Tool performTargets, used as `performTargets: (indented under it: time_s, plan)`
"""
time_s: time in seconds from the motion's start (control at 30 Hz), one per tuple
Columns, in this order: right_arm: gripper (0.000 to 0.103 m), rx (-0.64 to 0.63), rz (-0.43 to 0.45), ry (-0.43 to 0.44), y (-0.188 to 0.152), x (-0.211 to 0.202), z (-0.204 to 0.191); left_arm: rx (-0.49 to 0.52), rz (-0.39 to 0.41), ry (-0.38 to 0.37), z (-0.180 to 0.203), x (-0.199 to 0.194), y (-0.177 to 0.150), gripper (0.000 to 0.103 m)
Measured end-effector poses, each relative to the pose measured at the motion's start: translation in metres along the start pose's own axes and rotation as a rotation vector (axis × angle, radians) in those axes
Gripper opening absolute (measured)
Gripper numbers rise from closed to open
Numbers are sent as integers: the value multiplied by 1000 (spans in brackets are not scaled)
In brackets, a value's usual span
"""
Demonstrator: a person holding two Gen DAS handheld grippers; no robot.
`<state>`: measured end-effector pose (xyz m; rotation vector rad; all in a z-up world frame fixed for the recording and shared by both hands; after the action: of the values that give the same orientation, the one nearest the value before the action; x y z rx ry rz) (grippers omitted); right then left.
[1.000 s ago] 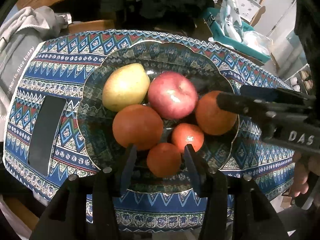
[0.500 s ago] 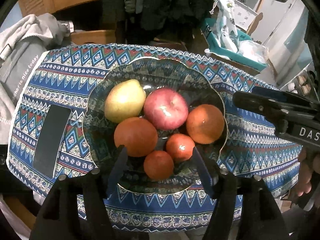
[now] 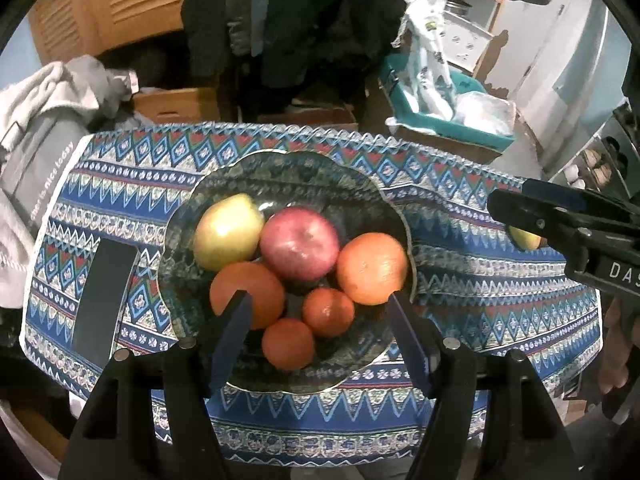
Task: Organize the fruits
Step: 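Withdraw both open tools from the bowl toward the pear and red apple, then move both open tools toward the yellow pear and red apple on the cloth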
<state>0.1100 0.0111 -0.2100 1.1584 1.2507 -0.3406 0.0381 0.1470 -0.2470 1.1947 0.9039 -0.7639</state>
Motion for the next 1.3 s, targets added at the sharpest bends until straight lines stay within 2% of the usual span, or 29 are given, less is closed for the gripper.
performTargets:
  time_s: [0.1,0.2,0.33,0.9,1.3]
  plan:
    - [69,14,16,-10,-2,-12,9,13,13,-8,10,-6,3,72]
    - [70,22,28,-26,-4,-22,16,29,35,-11,22,-13,6,77]
    - [73,32,47,-51,-9,-36,28,47,45,-24,37,-17,10,77]
    - [74,91,116,-147,-39,-88,84,144,72,-50,104,-29,15,78]
    - [75,167,142,-180,-64,-116,129,216,87,-58,152,-36,14,79]
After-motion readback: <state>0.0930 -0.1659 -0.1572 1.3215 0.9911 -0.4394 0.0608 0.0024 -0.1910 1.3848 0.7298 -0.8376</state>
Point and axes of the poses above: each gripper's, at about its wrist camera, not at the fingertips, and x roughly the way its jaws point, z to its right, y to its top, the point moved 6 cm from there along x, roughly the way its jaws point
